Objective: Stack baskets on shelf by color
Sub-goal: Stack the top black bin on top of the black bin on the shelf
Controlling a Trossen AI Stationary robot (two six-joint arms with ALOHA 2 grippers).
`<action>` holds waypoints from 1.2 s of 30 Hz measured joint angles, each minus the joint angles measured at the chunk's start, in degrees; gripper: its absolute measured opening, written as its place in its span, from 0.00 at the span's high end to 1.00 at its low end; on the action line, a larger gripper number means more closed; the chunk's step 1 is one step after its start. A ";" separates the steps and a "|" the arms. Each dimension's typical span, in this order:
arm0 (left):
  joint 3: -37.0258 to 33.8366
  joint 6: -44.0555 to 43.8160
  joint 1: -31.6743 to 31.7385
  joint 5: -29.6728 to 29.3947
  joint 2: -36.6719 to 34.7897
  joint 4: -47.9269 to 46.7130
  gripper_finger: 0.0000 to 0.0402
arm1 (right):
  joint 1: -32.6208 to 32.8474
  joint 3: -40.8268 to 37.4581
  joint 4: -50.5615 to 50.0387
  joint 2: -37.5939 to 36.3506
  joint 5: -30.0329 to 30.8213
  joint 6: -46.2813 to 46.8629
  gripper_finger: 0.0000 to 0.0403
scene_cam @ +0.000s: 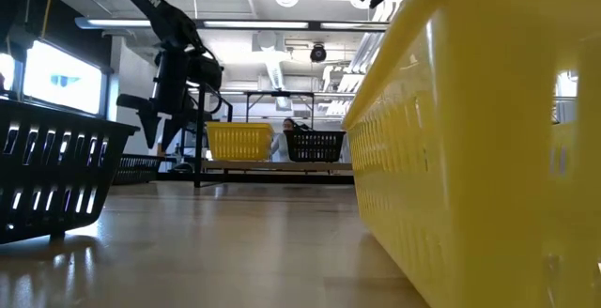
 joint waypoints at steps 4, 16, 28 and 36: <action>-0.02 0.02 0.00 -0.10 0.00 0.07 0.70 | 0.00 0.00 0.04 0.00 0.00 0.00 0.65; -2.71 -0.34 -1.18 -1.16 0.00 0.69 0.70 | 0.00 0.00 0.04 0.00 0.00 0.00 0.65; -2.69 -1.41 -1.51 0.89 -0.04 -1.37 0.70 | 0.00 0.02 0.06 0.00 -0.01 0.00 0.65; -2.67 -2.89 -3.21 2.73 0.96 -1.95 0.71 | 0.00 0.02 0.06 0.00 0.00 0.02 0.65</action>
